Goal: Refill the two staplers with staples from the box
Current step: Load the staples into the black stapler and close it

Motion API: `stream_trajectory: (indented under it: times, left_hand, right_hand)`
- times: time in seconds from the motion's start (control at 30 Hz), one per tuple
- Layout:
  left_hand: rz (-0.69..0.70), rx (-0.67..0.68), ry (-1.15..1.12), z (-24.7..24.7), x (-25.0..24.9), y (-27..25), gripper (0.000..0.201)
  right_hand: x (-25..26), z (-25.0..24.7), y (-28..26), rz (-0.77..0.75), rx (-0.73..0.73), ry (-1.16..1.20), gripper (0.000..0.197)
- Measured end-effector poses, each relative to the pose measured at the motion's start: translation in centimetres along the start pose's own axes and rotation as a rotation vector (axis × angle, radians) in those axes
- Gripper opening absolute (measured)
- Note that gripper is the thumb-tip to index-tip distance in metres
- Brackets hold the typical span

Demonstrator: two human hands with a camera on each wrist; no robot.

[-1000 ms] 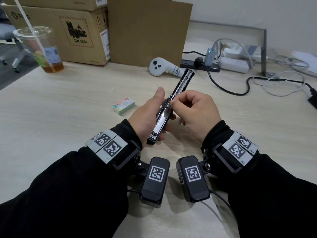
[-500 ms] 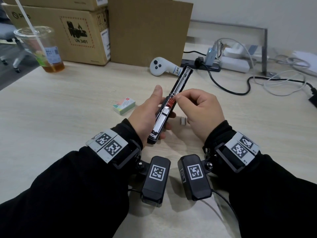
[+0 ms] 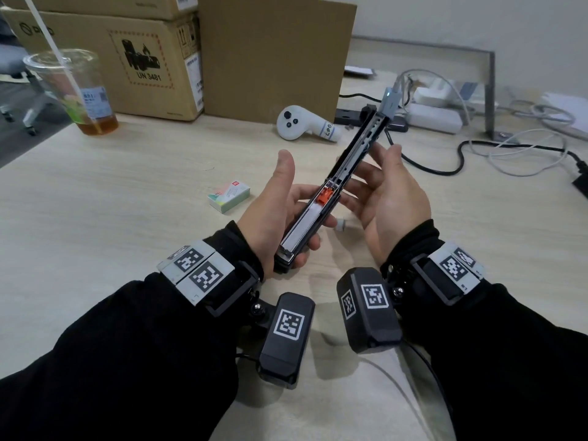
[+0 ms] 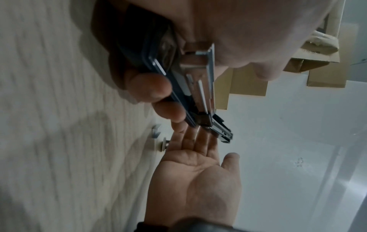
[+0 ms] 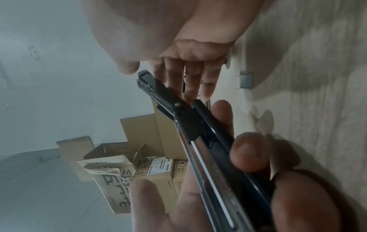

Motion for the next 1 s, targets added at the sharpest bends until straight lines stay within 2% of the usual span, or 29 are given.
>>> stream_trajectory:
  times: [0.2, 0.3, 0.37, 0.5, 0.63, 0.73, 0.87, 1.0]
  left_hand:
    - [-0.013, -0.012, -0.060, -0.4, 0.1, 0.4, 0.107]
    - [-0.037, 0.015, -0.091, -0.4, 0.1, 0.2, 0.109]
    - [-0.033, 0.019, -0.084, -0.2, -0.1, 0.0, 0.097]
    - [-0.020, -0.041, -0.087, -0.6, 0.2, -0.3, 0.048]
    - [-0.033, -0.068, -0.139, -1.0, 0.2, -0.2, 0.026]
    - [-0.086, -0.044, -0.292, -1.0, 0.2, -0.1, 0.029]
    - [-0.116, -0.037, -0.410, -1.3, -0.2, -0.2, 0.037]
    - [-0.086, -0.088, -0.446, -1.5, -0.6, -0.3, 0.055]
  right_hand:
    - [0.7, 0.9, -0.9, -0.103, 0.093, -0.214, 0.053]
    - [0.8, 1.6, -1.5, -0.124, 0.146, -0.270, 0.049]
    - [0.6, 1.9, -1.7, -0.120, 0.182, -0.282, 0.042]
    - [0.4, 2.0, -1.9, -0.100, 0.221, -0.303, 0.040]
    - [0.1, 2.2, -2.1, -0.078, 0.256, -0.335, 0.035]
    - [-0.4, 2.7, -2.3, -0.054, 0.305, -0.366, 0.030]
    - [-0.7, 3.3, -2.5, -0.055, 0.387, -0.402, 0.037]
    - [-0.3, 3.6, -2.9, -0.104, 0.421, -0.428, 0.035]
Point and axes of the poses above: each hand's wrist, its own y-axis towards the middle knuckle, its own z-axis out of the palm, x = y × z, the point moved 8 cm from there along y, towards the middle knuckle
